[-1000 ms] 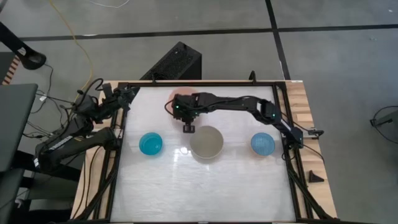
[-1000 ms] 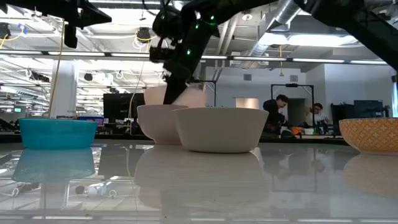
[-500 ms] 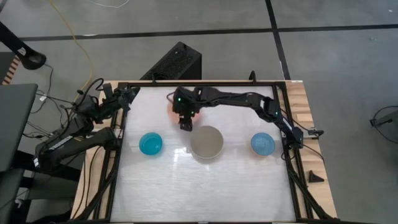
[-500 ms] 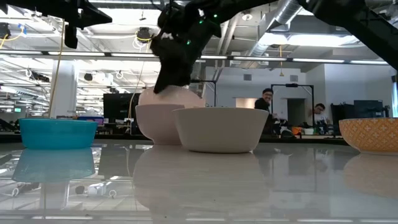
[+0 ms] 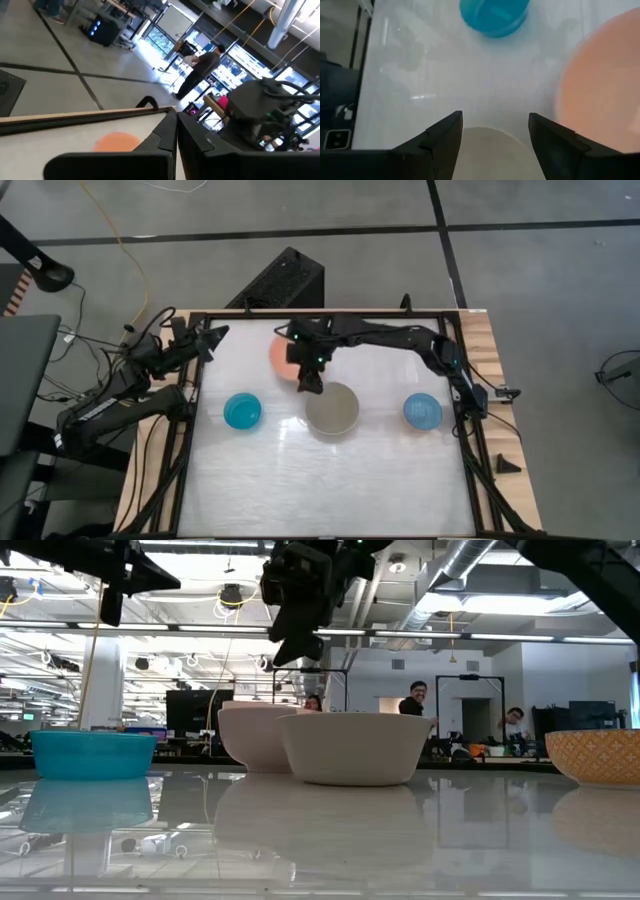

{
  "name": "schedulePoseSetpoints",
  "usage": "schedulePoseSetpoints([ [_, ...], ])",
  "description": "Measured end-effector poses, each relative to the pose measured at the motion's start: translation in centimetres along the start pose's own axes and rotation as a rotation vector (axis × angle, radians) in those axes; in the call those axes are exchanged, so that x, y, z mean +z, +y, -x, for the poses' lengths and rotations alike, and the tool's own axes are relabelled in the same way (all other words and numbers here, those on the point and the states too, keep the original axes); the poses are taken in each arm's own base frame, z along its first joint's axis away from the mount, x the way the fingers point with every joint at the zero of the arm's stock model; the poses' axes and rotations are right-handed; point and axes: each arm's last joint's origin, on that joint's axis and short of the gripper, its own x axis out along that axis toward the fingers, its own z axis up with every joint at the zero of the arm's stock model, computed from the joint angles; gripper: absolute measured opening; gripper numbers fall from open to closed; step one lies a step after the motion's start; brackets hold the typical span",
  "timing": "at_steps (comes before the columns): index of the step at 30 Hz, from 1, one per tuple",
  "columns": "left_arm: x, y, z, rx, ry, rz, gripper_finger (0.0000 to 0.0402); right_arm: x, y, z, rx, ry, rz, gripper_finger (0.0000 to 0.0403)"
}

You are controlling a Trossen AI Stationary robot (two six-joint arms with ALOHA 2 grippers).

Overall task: Nest bowls inside each other
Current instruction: Stack the off white bowl on the pink bowl

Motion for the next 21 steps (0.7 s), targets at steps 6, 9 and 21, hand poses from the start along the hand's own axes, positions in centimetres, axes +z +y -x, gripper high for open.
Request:
schedulePoseSetpoints([
  [6,-0.2,0.0,0.0,-0.017,0.037,-0.011,0.0,-0.9,1.9,-1.4,0.005,0.099,-0.044,0.0252],
  [9,-0.3,-0.1,0.0,-0.047,0.061,-0.009,0.0,-1.6,3.4,-2.0,-0.006,0.174,-0.062,0.0241],
  [21,-0.7,-0.2,0.1,-0.133,0.163,-0.012,0.0,-3.0,9.5,-4.3,-0.081,0.3,-0.08,0.0215],
])
